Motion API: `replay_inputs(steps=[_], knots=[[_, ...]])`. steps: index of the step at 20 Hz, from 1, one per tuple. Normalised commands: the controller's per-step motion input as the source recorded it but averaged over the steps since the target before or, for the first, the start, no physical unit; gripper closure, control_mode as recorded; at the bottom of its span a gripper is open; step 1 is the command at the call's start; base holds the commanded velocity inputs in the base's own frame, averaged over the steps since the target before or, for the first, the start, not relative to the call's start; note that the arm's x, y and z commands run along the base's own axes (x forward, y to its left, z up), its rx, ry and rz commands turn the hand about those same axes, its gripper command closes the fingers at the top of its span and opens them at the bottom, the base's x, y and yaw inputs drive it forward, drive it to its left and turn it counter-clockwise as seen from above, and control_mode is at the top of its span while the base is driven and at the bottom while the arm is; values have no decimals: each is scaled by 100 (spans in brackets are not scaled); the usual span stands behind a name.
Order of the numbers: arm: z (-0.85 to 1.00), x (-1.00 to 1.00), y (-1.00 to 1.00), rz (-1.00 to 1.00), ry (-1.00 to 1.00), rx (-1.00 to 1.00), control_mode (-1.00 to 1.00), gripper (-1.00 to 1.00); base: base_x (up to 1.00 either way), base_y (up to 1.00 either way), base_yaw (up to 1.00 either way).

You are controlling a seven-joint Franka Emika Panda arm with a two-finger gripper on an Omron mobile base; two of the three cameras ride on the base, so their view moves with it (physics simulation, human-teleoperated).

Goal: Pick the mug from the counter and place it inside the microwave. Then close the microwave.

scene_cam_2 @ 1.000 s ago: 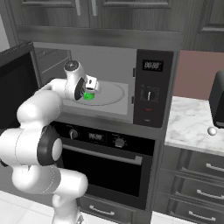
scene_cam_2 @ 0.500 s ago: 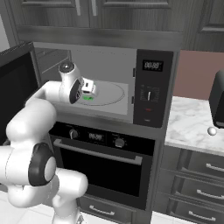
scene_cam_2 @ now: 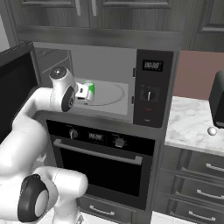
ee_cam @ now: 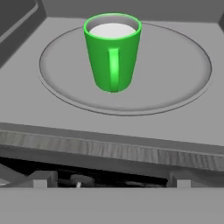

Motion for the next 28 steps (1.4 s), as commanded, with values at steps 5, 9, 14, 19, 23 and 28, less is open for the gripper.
replay_inputs(steps=[5, 9, 14, 19, 23, 28], knots=[[17, -60, -2, 0, 0, 0, -100, -100, 0, 0, 0], [32, -56, 0, 0, 0, 0, -100, -100, 0, 0, 0], [34, -57, 0, 0, 0, 0, -100, -100, 0, 0, 0], [29, -60, -8, 1, -3, 0, -100, -100, 0, 0, 0], [22, -70, -1, 0, -13, 0, -100, -100, 0, 0, 0], [6, -75, 0, 0, -15, 0, -100, -100, 0, 0, 0]])
